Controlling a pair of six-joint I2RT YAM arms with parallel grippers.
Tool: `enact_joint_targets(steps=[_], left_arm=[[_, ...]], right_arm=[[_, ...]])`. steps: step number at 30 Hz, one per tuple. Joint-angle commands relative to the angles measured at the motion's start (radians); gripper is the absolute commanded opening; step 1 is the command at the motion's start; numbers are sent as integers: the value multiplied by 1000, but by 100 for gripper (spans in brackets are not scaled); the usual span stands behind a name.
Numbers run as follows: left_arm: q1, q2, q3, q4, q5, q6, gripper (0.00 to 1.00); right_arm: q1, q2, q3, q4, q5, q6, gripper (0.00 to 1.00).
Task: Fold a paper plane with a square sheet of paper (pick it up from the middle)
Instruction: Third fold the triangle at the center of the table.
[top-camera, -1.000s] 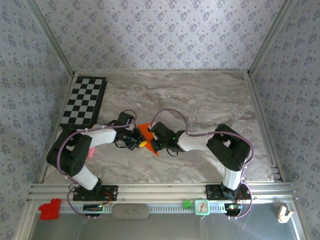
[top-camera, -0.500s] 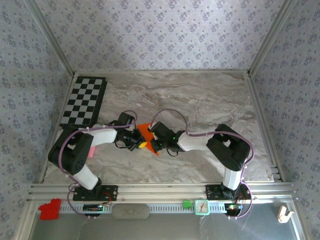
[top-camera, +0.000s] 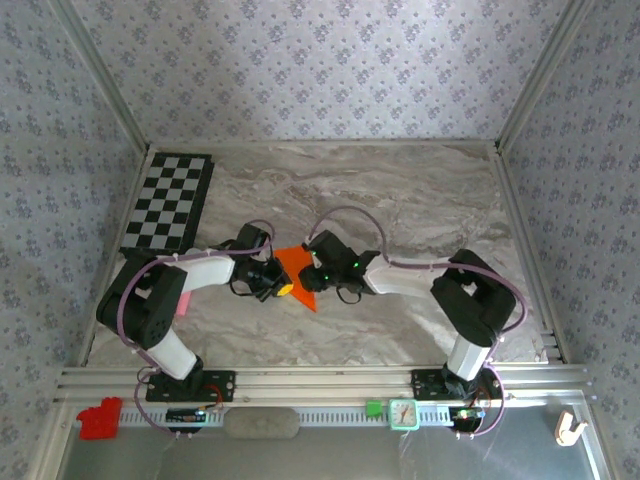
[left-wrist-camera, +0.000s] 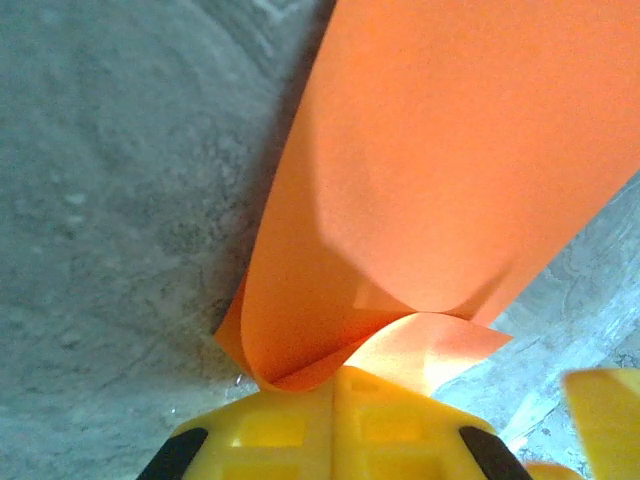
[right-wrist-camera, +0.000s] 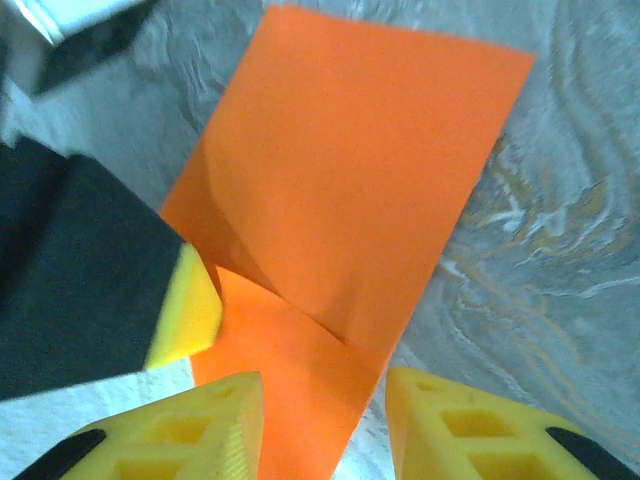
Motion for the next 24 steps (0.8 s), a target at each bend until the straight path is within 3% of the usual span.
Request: enact_joint_targets(steps=[1,9,18,24], left_arm=[[-4,36,-11,-103,-68,18,8],[-5,38,-15,-94,-77,2,8],[-4,42,-39,-75,-88,-22,7],[-4,48,-47,-79,-92,-22,7]], right_arm=[[-19,-46,30,-79,-75,45,39],[-30,-29,19,-118,-293,46,26],[-4,53,52,-119,-403,8,8],[4,90,83,-130,-402,8,6]])
